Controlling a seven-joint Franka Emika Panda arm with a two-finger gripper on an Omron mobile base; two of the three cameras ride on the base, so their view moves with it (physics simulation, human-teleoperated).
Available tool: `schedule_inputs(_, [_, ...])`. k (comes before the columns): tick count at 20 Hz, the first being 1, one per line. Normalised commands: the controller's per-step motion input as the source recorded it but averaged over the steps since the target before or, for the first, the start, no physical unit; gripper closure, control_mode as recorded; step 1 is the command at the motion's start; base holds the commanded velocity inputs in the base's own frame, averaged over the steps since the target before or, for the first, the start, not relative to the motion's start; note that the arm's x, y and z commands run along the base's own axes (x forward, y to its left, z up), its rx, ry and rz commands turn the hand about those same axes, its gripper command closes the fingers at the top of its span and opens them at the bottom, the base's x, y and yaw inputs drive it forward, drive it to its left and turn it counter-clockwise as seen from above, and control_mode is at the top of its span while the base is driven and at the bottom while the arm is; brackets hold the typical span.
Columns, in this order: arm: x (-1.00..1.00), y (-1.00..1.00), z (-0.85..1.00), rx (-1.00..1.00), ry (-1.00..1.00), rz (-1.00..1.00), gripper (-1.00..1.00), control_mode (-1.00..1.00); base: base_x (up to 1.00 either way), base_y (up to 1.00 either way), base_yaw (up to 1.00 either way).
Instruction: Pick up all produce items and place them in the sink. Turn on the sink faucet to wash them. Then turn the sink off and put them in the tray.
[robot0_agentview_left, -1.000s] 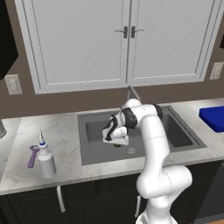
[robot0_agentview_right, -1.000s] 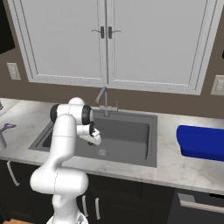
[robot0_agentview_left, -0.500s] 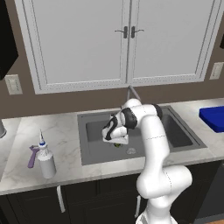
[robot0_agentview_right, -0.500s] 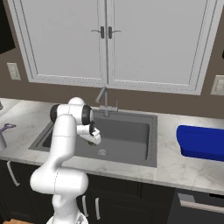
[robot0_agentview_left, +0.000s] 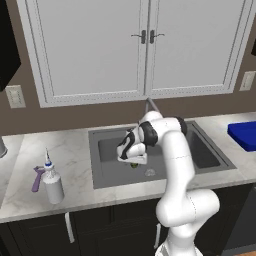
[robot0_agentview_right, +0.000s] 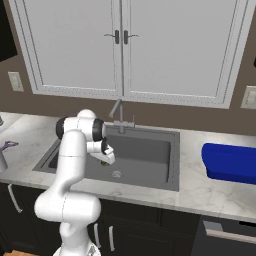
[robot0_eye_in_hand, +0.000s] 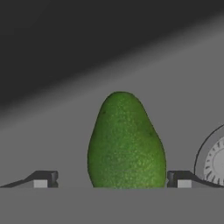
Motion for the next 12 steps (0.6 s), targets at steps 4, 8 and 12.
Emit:
schedule_inputs(4, [-0.29, 0.00, 0.20, 0.00, 0.00, -0.02, -1.00, -1.00, 0.00, 0.00, 0.00])
schedule_inputs(8, [-0.34, 0.00, 0.37, 0.00, -0.02, -0.04, -1.00, -1.00, 0.00, 0.00, 0.00])
schedule_inputs(12, [-0.31, 0.00, 0.53, 0.00, -0.09, -0.03, -1.00, -1.00, 0.00, 0.00, 0.00])
